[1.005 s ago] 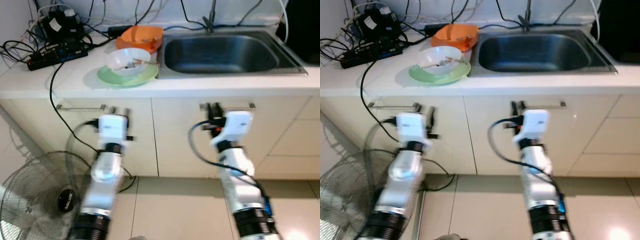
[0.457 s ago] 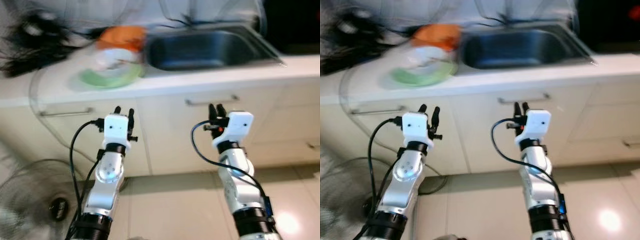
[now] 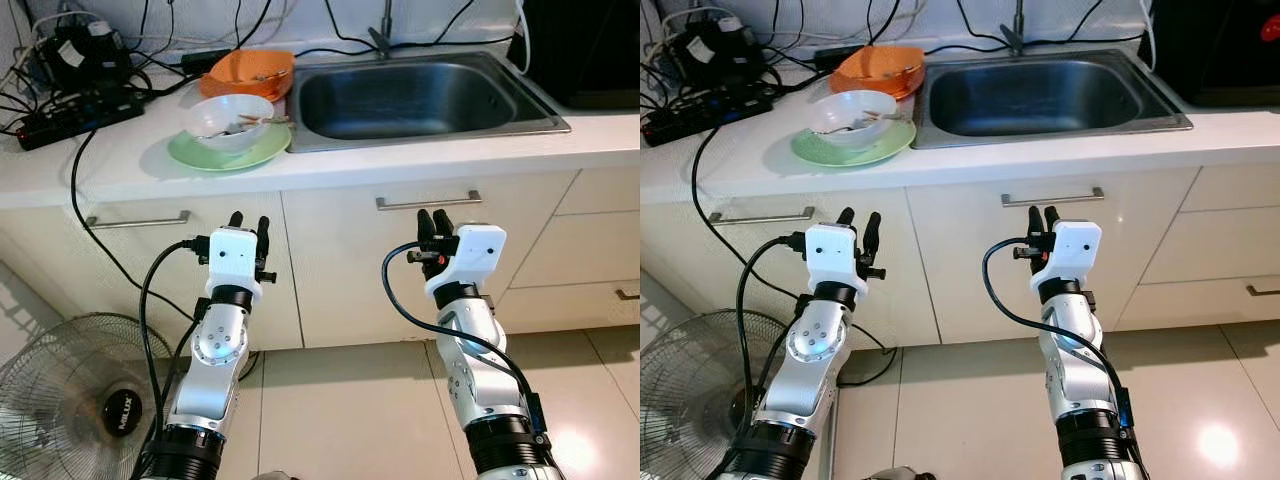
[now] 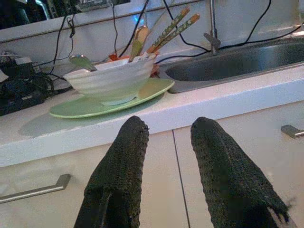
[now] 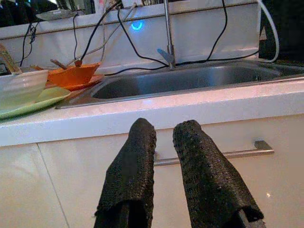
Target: Kitchen organization
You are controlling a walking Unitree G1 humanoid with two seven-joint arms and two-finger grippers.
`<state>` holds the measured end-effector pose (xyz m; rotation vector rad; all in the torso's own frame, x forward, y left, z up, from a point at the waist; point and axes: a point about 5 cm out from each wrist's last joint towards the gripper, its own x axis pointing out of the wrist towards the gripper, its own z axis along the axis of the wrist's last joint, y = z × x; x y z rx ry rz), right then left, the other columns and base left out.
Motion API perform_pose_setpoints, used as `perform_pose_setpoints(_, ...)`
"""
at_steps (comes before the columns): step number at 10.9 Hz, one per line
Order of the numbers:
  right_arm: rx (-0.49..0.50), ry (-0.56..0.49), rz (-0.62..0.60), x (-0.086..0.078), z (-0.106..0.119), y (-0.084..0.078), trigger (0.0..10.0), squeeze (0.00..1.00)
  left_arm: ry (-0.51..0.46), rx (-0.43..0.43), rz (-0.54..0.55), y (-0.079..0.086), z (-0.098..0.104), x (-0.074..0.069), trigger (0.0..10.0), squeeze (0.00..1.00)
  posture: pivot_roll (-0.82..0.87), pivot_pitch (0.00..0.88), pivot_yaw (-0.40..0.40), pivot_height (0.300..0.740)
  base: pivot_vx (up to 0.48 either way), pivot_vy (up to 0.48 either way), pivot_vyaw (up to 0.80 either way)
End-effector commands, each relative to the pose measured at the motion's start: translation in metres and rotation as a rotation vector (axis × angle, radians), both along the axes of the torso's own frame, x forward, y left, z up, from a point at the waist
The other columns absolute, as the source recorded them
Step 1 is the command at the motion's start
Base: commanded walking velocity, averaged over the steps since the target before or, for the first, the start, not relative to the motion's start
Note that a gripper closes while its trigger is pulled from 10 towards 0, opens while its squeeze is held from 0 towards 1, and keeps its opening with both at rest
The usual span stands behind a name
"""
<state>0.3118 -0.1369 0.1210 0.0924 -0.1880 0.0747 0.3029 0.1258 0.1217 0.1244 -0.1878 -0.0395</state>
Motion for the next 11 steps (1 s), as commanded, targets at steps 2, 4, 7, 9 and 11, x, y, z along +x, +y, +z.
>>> perform_pose_setpoints(2, 0.001, -0.018, 0.010, 0.0026, 0.0047, 0.0027, 10.0, 0.00, -0.001, 0.006, 0.014, 0.0020, 0.0011, 0.0010, 10.0, 0.00, 0.05, 0.000, 0.086, 0.740, 0.000, 0.000, 0.00)
perform_pose_setpoints(4, 0.001, -0.016, 0.007, 0.0023, 0.0041, 0.0014, 10.0, 0.00, 0.002, 0.005, 0.017, 0.0023, 0.0005, 0.0010, 10.0, 0.00, 0.05, 0.000, 0.085, 0.740, 0.000, 0.000, 0.00)
perform_pose_setpoints(7, -0.002, -0.016, 0.007, 0.0027, 0.0042, 0.0010, 10.0, 0.00, 0.003, 0.003, 0.025, 0.0032, 0.0001, 0.0014, 10.0, 0.00, 0.05, 0.000, 0.083, 0.740, 0.000, 0.000, 0.00)
perform_pose_setpoints(9, -0.016, -0.020, 0.016, 0.0030, 0.0049, 0.0028, 10.0, 0.00, 0.000, 0.006, 0.030, 0.0038, 0.0006, 0.0027, 10.0, 0.00, 0.05, 0.000, 0.082, 0.740, 0.141, 0.000, 0.00)
perform_pose_setpoints(11, -0.013, -0.020, 0.015, 0.0031, 0.0049, 0.0026, 10.0, 0.00, -0.004, 0.003, 0.031, 0.0040, 0.0016, 0.0033, 10.0, 0.00, 0.05, 0.000, 0.082, 0.740, 0.311, 0.000, 0.00)
